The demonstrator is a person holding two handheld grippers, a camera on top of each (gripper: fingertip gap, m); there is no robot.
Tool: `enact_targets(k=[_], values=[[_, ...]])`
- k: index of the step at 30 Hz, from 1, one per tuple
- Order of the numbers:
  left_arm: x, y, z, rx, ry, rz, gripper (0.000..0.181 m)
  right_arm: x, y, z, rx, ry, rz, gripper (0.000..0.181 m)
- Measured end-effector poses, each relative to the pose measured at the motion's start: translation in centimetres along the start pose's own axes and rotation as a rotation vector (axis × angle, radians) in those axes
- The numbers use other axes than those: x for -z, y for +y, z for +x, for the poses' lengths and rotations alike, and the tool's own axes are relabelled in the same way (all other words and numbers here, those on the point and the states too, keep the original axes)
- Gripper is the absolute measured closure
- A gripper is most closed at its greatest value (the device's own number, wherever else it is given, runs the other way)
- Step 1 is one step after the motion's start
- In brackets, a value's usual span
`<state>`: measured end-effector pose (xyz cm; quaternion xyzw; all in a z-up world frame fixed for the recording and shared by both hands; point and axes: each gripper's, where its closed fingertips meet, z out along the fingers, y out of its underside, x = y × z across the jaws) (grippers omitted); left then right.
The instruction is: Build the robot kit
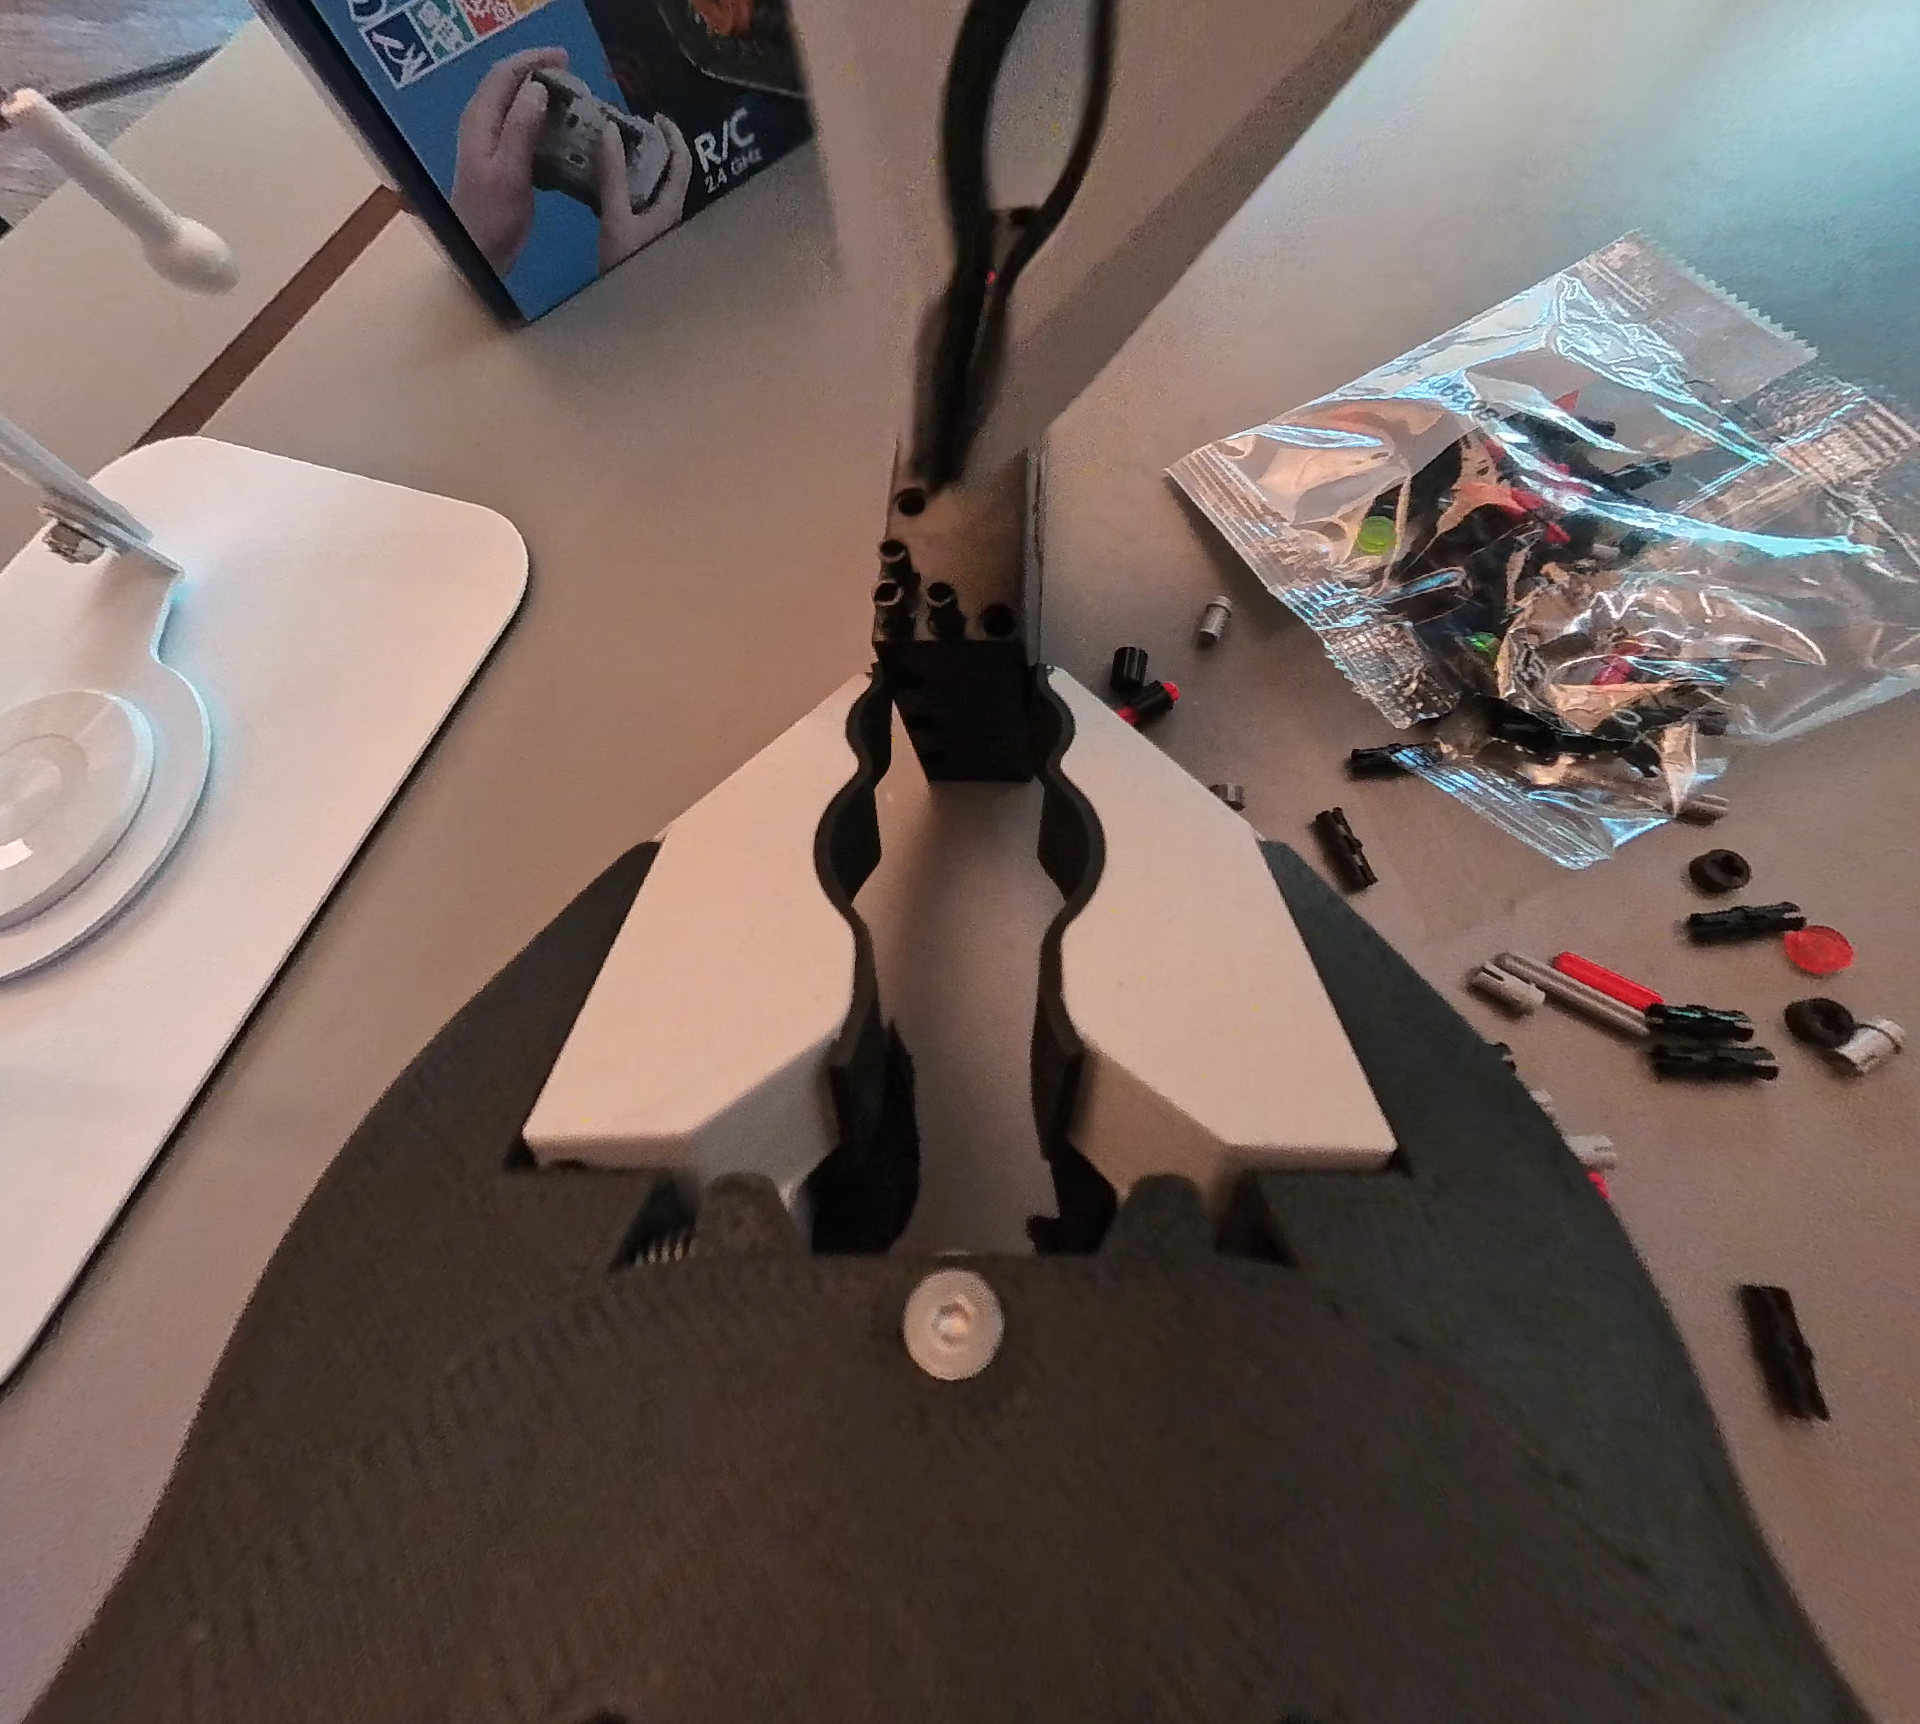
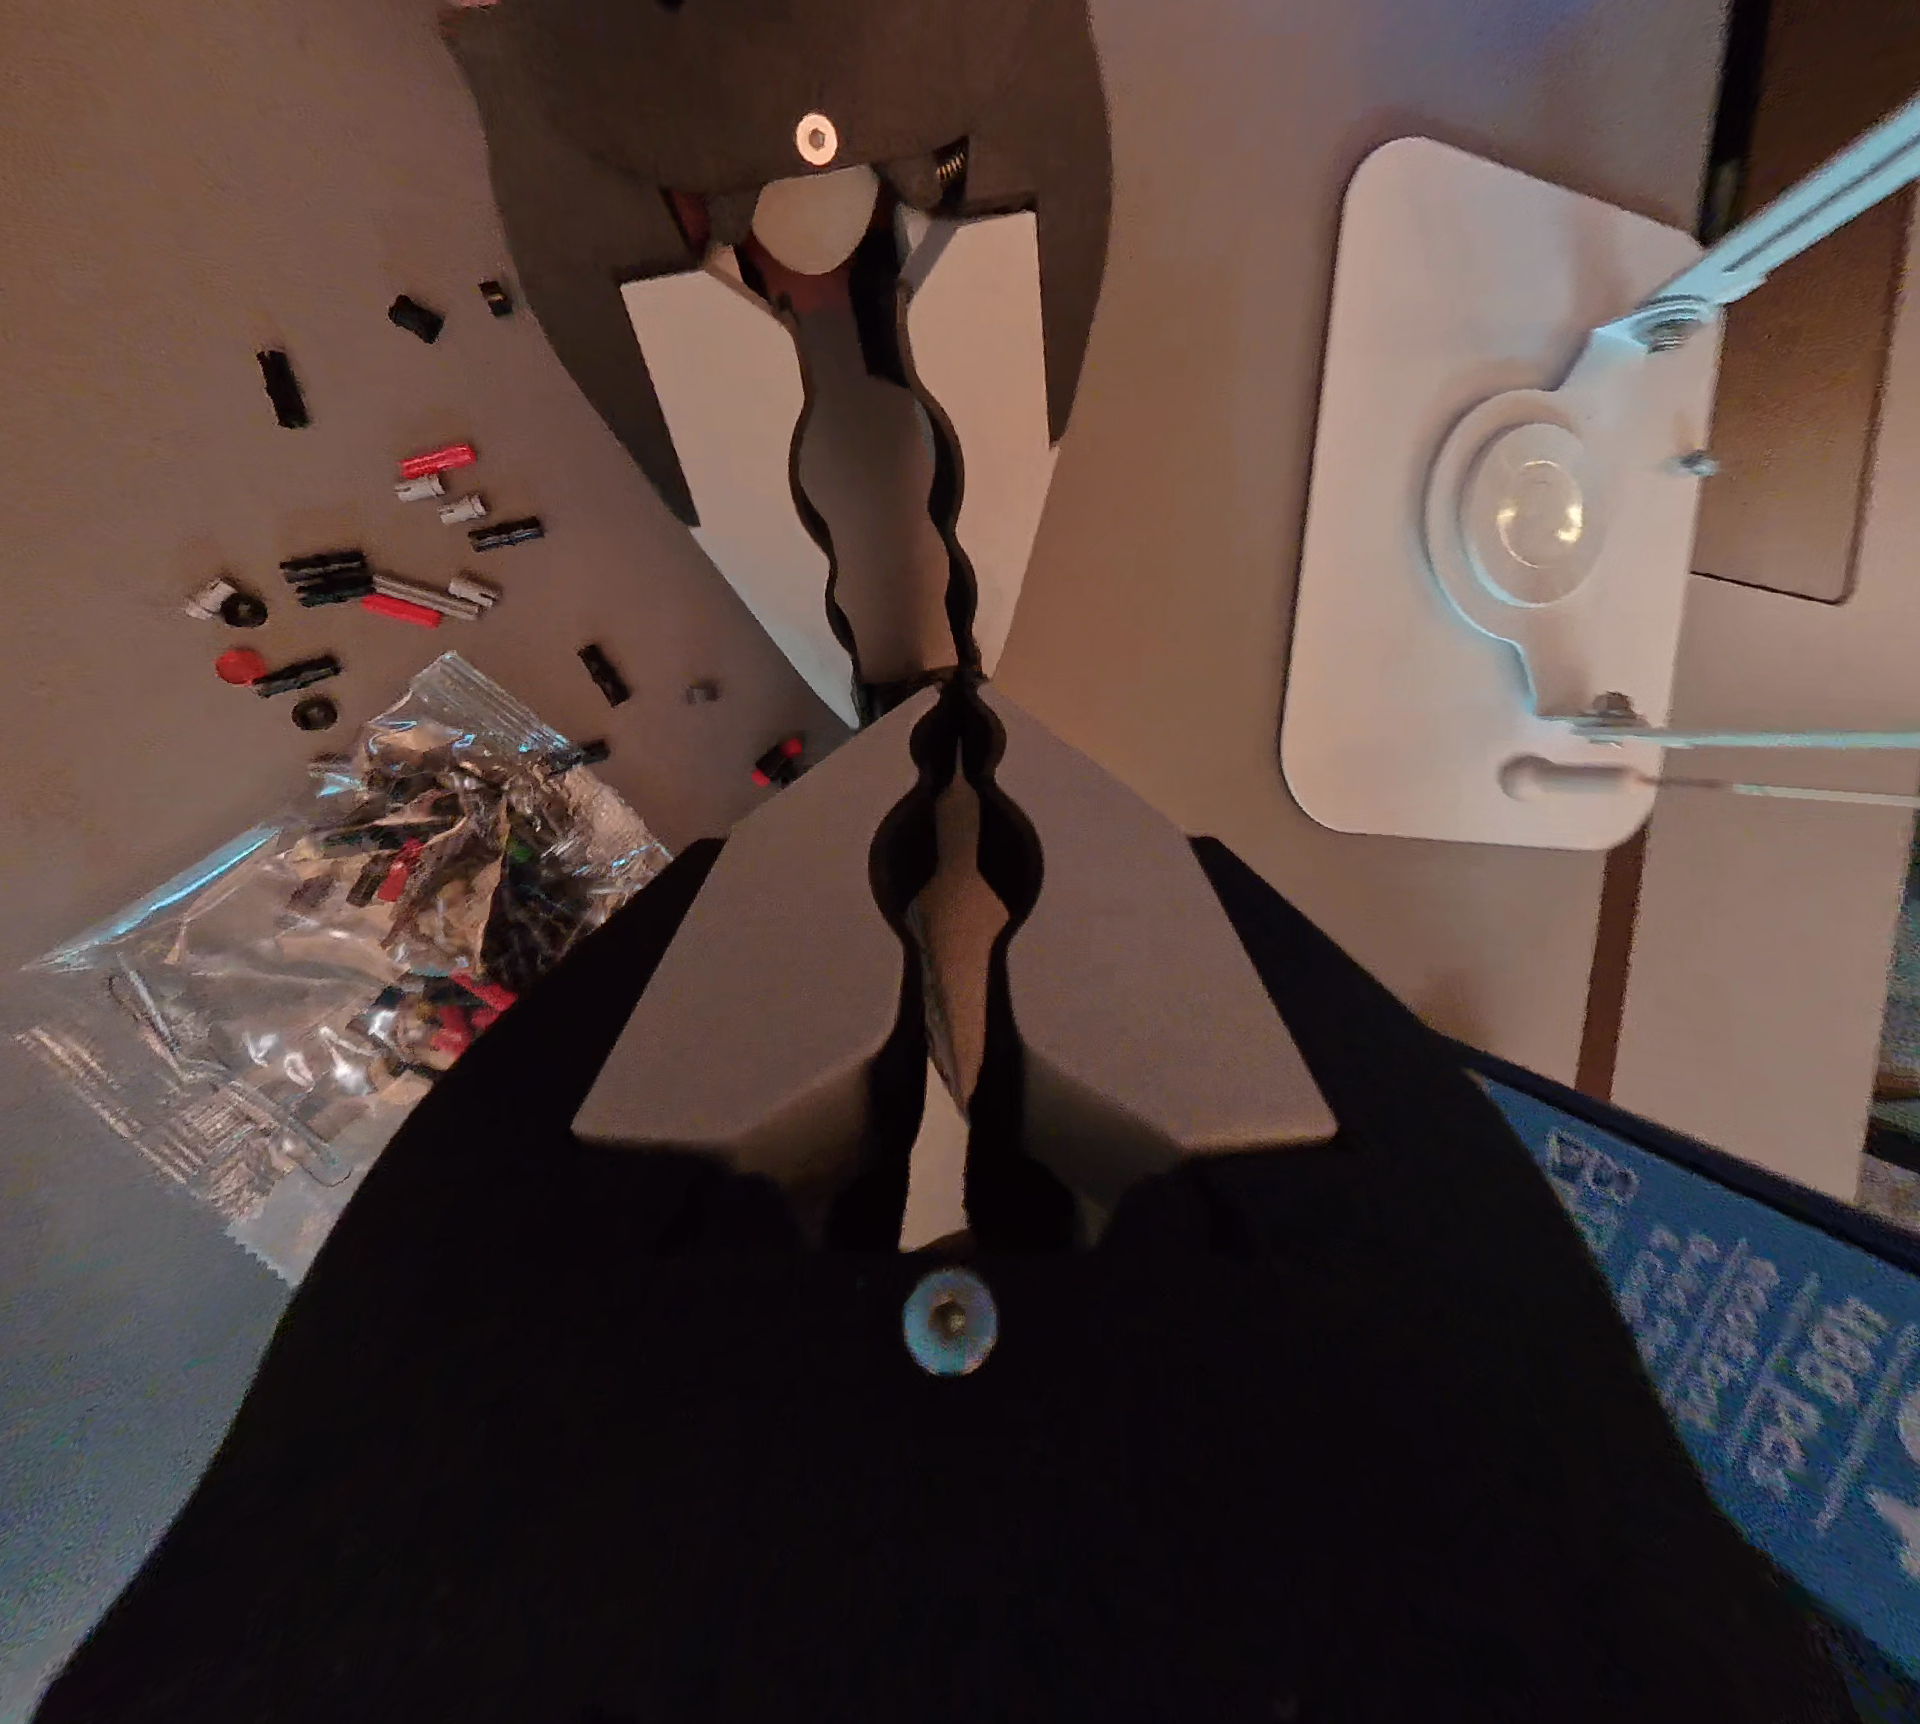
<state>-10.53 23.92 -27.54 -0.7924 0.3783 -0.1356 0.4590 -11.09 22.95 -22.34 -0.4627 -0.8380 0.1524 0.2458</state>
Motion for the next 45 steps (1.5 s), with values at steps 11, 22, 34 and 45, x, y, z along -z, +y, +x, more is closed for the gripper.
enact_targets(k=[11, 22, 34, 45], values=[[2.1, 0.5, -0.5, -0.013, 0.012, -0.063, 0.143, -1.4, 3.6, -5.4, -0.141, -0.036, -0.012, 0.171], [11.5, 6.2, 3.4, -0.085, 0.128, -0.361, 0.156, -3.1, -2.3, -8.6, -0.139, -0.066, 0.171, 0.173], [12.2, 9.9, 4.8, -0.076, 0.057, -0.443, 0.169, -3.7, -3.3, -9.8, -0.150, -0.102, 0.214, 0.174], [11.1, 9.4, 4.2, -0.106, -0.009, -0.382, 0.179, -2.9, -3.0, -8.9, -0.201, -0.075, 0.256, 0.174]])
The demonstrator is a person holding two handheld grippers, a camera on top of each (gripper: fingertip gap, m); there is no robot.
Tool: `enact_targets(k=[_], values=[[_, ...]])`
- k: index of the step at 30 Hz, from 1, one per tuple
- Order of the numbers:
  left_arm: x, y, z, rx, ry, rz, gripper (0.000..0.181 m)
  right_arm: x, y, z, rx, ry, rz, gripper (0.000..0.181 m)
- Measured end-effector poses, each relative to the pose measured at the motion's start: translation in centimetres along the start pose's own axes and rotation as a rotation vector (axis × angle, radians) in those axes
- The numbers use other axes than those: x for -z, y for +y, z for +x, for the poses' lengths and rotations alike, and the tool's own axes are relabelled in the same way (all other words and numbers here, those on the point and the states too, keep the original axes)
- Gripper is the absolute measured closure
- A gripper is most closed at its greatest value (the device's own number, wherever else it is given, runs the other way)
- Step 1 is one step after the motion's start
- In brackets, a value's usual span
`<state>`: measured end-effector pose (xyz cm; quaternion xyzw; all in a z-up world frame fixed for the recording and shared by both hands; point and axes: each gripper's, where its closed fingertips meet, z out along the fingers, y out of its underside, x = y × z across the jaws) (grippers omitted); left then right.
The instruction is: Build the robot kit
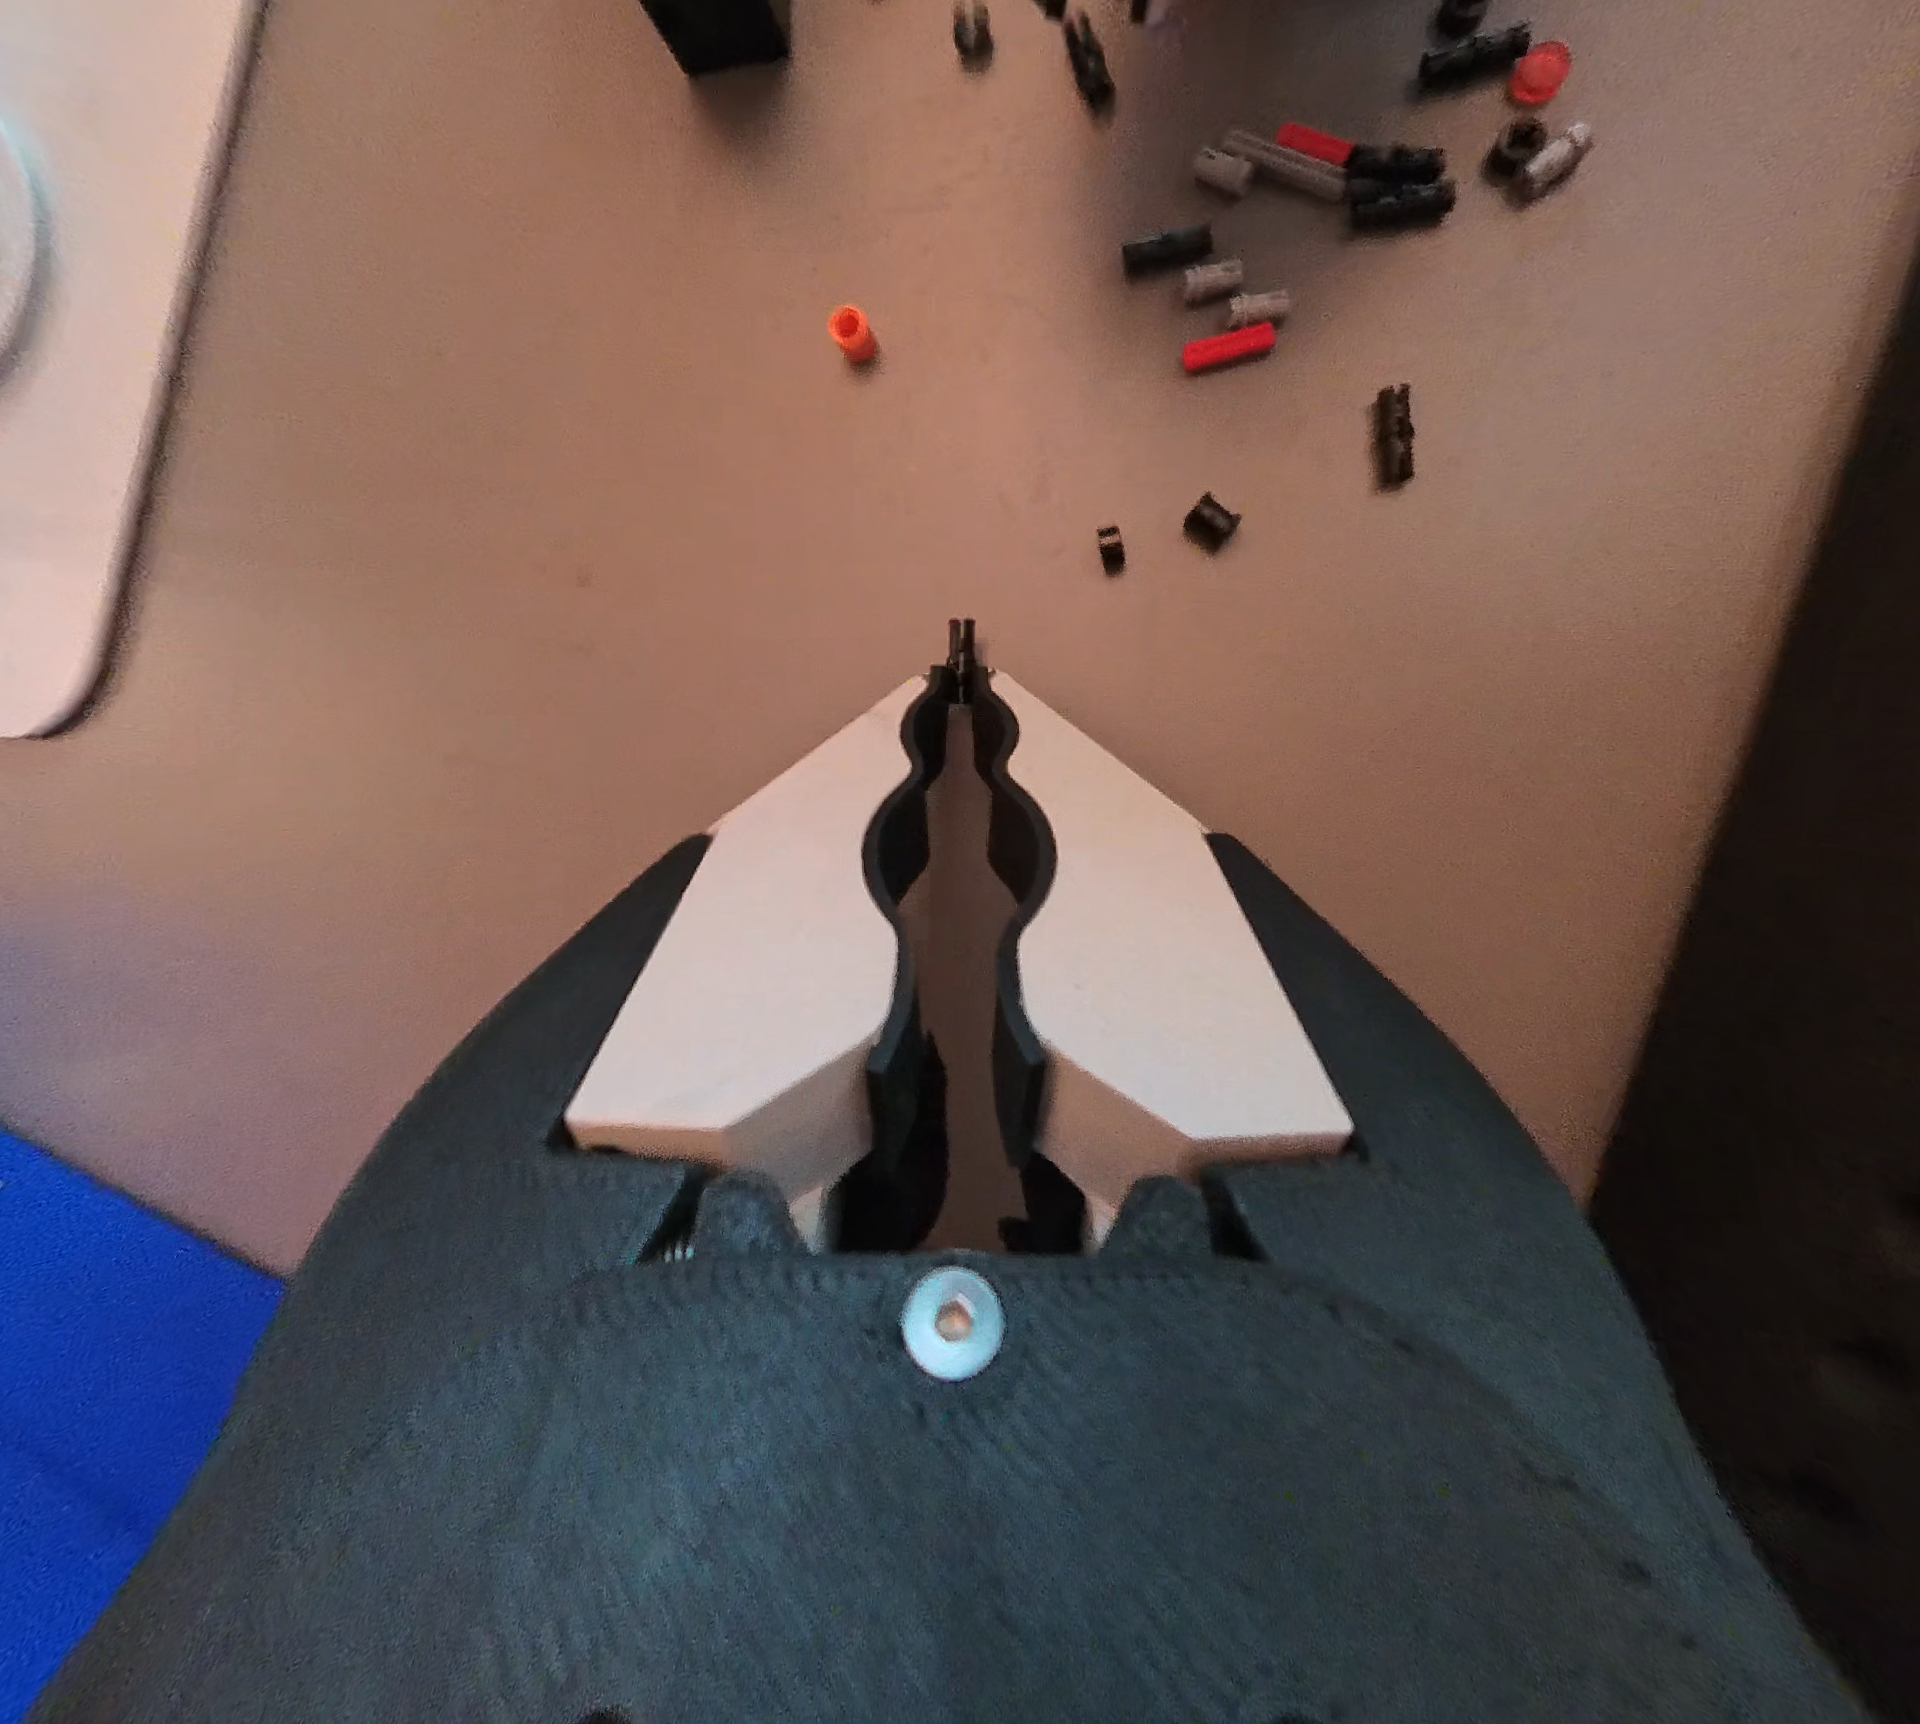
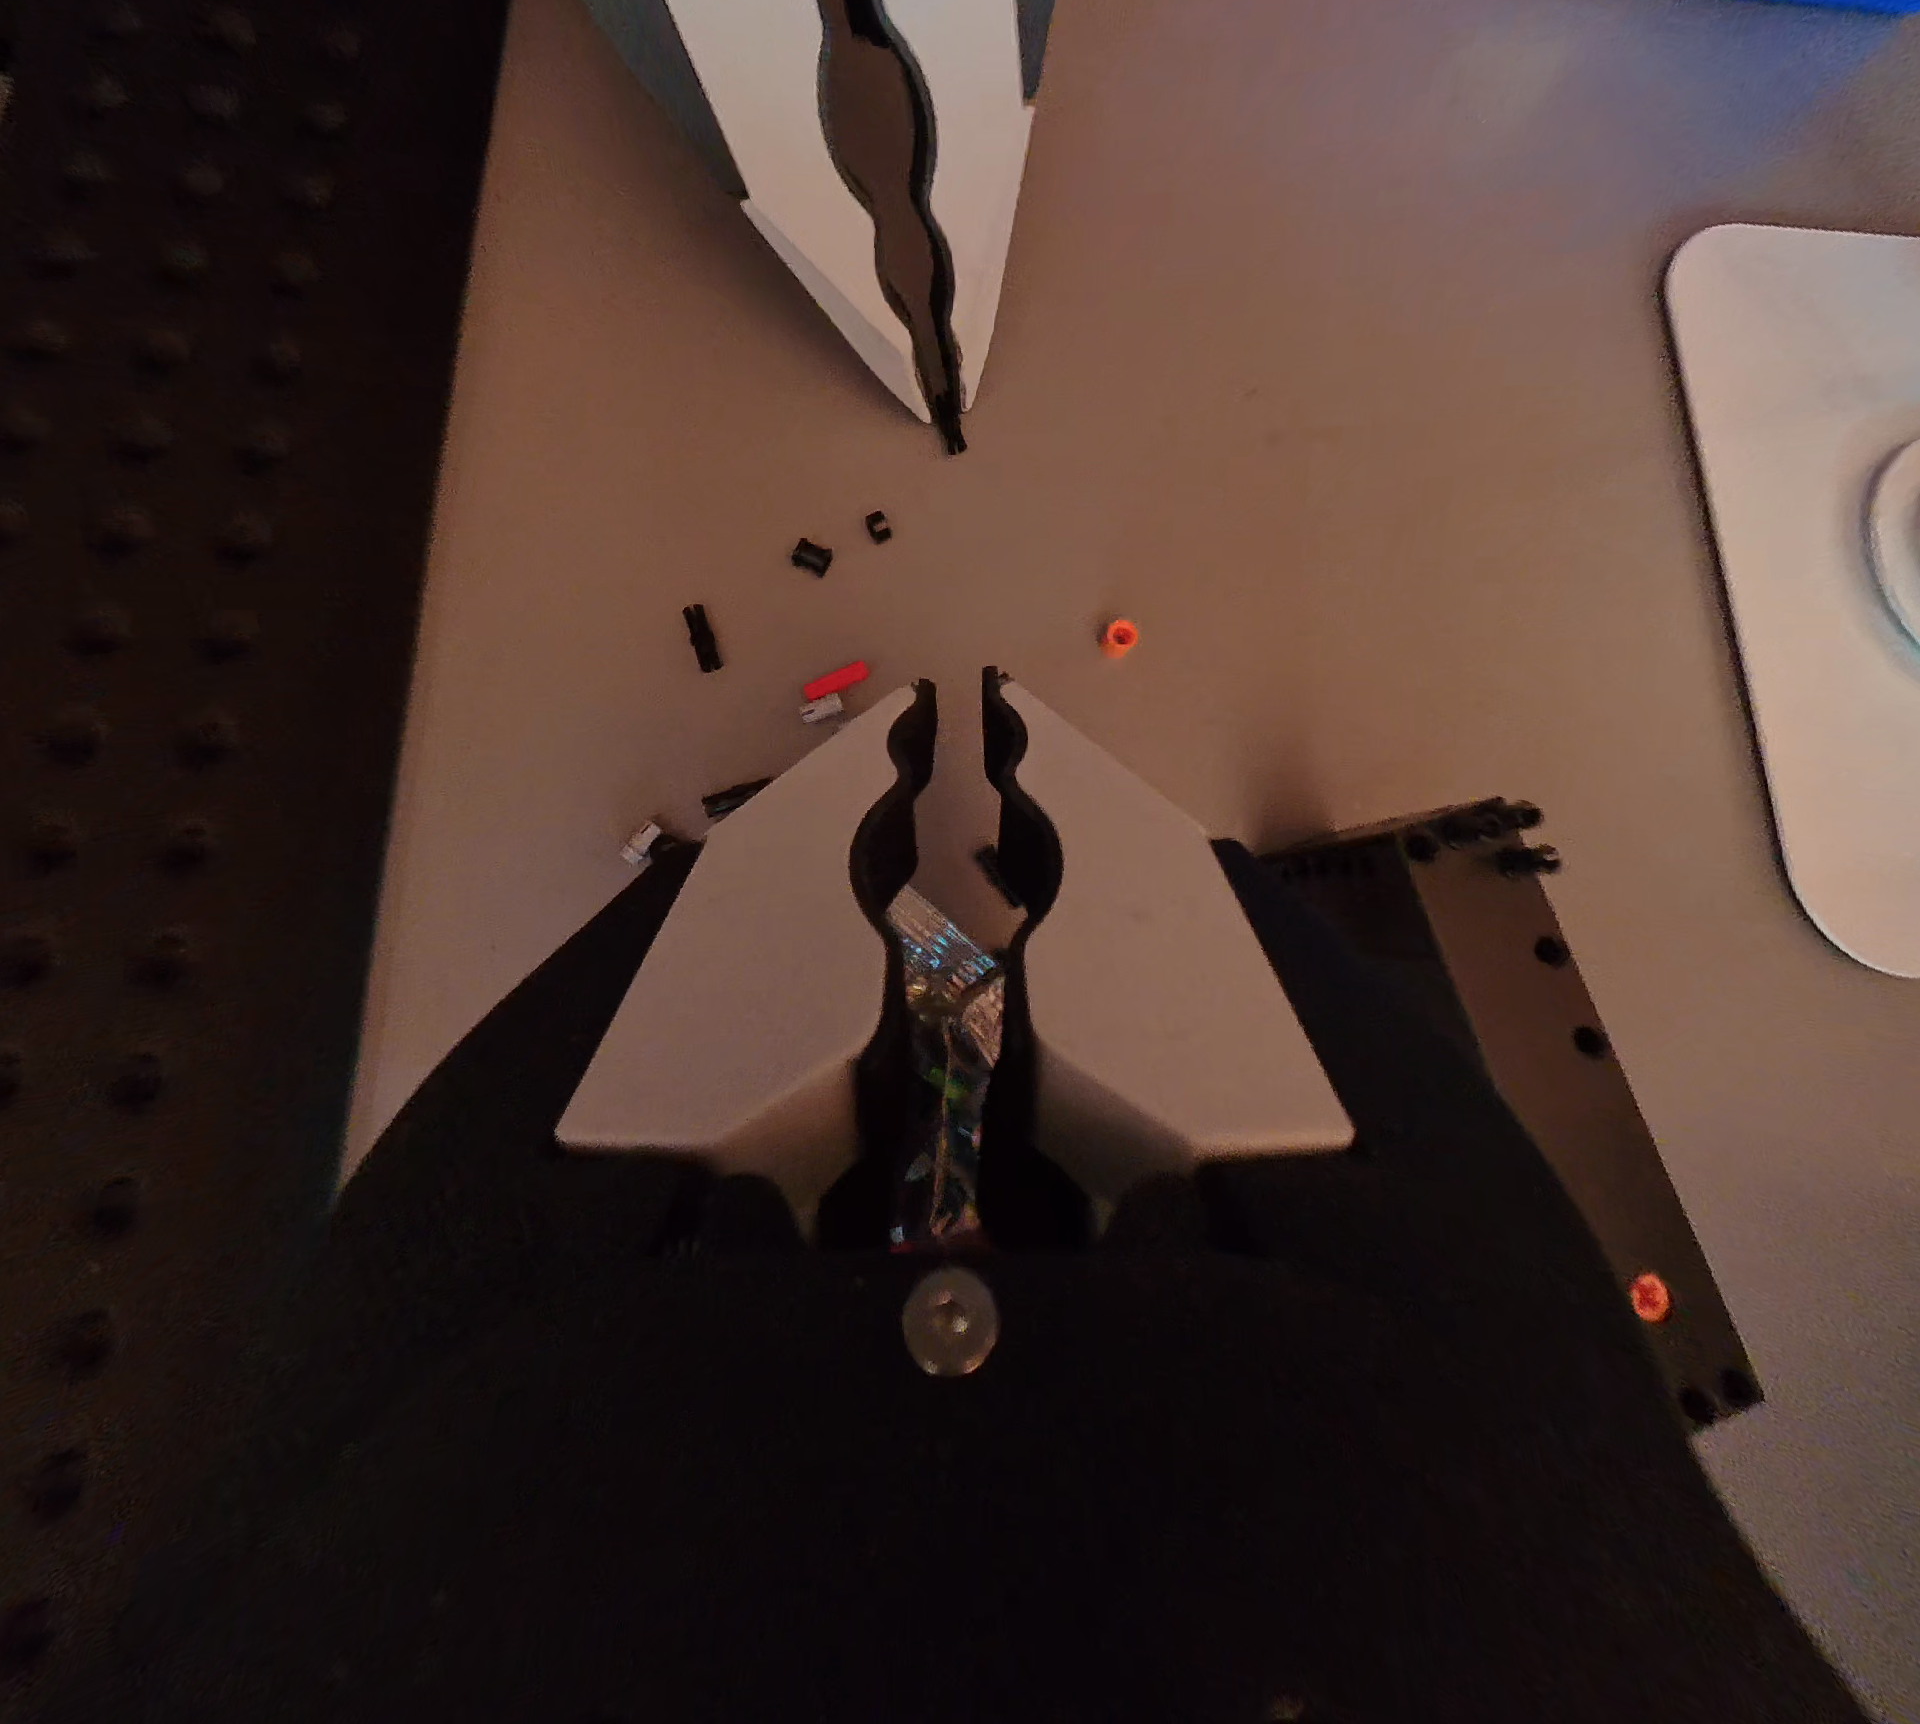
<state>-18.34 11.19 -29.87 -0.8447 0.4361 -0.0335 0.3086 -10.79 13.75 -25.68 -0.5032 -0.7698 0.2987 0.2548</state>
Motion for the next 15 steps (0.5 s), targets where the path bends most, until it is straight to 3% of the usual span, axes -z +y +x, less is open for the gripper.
enact_targets(k=[6, 15], values=[[2.1, -5.8, -0.9, -0.117, -0.170, 0.230, 0.179, 2.5, -2.8, 1.2, -0.064, 0.059, 0.199, 0.170], [3.9, -10.4, 0.5, -0.126, -0.109, 0.420, 0.179, 2.9, -4.3, 0.4, 0.072, 0.114, 0.252, 0.166]])
